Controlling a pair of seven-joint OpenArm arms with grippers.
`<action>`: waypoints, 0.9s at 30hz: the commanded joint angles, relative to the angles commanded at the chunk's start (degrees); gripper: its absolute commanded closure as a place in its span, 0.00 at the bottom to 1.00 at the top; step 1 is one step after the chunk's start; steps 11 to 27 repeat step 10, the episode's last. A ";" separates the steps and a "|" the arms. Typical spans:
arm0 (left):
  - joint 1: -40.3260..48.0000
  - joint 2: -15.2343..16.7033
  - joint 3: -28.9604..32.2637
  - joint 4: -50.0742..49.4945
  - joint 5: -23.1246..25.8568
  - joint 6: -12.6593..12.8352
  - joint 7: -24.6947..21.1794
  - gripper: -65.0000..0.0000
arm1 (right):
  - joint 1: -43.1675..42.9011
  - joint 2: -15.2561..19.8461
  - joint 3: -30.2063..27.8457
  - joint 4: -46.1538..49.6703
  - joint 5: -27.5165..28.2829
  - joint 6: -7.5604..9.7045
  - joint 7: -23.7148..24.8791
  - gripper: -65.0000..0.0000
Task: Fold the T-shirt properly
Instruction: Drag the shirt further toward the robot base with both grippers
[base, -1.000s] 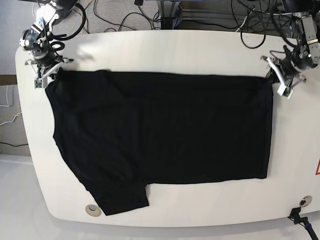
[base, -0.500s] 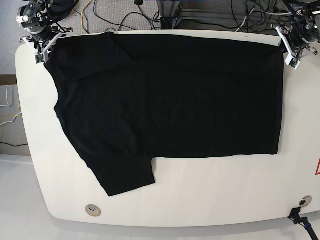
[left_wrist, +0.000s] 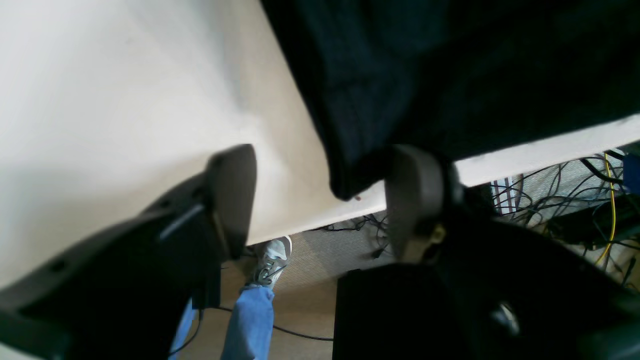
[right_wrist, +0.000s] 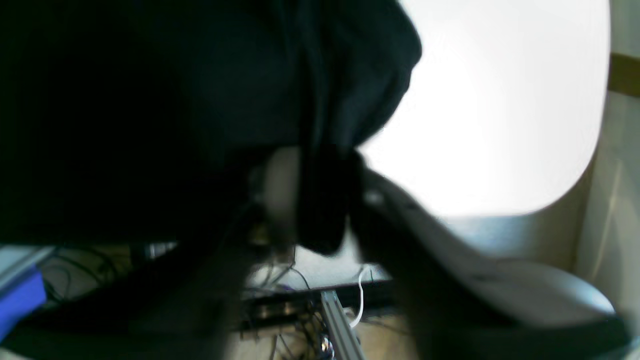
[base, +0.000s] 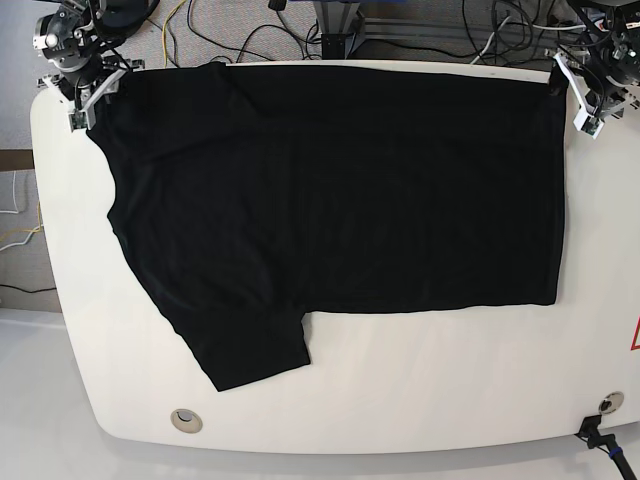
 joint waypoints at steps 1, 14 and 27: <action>-0.70 -0.09 -0.09 1.23 0.00 0.00 -0.09 0.39 | 0.09 0.09 0.00 0.44 0.00 0.00 0.00 0.48; -11.96 0.00 -2.73 7.03 0.35 0.00 0.00 0.39 | 8.35 0.18 -1.32 4.48 -0.26 0.00 0.00 0.44; -11.96 0.00 -2.73 7.03 0.35 0.00 0.00 0.39 | 8.35 0.18 -1.32 4.48 -0.26 0.00 0.00 0.44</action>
